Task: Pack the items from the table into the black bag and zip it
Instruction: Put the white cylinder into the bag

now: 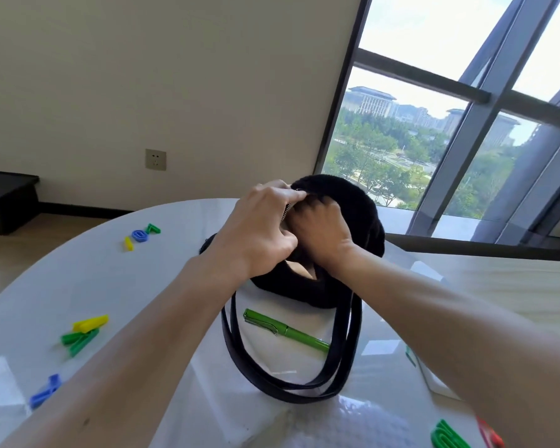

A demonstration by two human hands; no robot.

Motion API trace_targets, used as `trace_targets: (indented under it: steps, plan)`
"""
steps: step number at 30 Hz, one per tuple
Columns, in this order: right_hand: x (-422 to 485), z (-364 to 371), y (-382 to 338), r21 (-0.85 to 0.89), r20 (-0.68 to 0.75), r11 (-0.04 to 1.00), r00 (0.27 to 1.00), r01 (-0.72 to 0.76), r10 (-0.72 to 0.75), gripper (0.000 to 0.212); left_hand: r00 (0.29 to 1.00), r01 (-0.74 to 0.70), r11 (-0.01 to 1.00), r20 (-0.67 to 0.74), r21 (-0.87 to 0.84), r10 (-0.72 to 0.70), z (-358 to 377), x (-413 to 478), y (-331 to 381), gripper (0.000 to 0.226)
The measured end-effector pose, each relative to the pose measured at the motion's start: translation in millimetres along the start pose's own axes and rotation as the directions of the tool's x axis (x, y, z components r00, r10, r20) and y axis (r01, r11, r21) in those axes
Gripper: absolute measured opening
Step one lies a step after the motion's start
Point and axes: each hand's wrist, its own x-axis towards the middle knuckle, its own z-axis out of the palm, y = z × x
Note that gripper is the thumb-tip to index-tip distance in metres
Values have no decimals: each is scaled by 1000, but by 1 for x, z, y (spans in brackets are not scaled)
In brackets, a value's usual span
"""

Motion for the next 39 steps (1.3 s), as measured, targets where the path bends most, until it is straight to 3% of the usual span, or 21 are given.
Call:
trace_targets:
  steps: [4,9,14,24,27,29,32,35,37,39]
  plan:
    - [3,9,-7,158,114,985,992,-73,55,45,1000,9,1000,-9,-8,-10,-2,2,-1,66]
    - [-7,10,-6,278,195,958,981,-77,22,58,999,31,999,43,7,-31,0,0,-3,67]
    - [-16,2,-11,252,313,964,950,-84,1,44,998,45,998,46,37,-47,1,-4,-6,66]
    - [-91,-63,41,-43,428,957,871,287,-242,31,996,52,993,72,107,-60,9,-9,-12,66]
    - [-104,-60,68,3,438,952,855,306,-277,35,995,23,992,91,120,-34,15,-10,-11,66]
    - [-112,-56,85,197,385,928,846,315,-369,35,994,12,992,106,125,-26,19,-11,-7,67]
    - [-131,-59,103,496,228,842,903,214,-364,25,996,10,992,92,123,-21,24,-9,-3,68]
    - [-156,-62,122,637,86,770,996,-46,-11,16,997,5,993,77,115,-14,22,-8,-2,68]
    - [-172,-57,137,576,298,759,943,-304,151,30,996,8,993,88,119,-19,21,-9,-2,67]
    - [-187,-48,143,412,664,751,734,-516,139,41,993,11,993,114,120,-25,20,-10,-3,66]
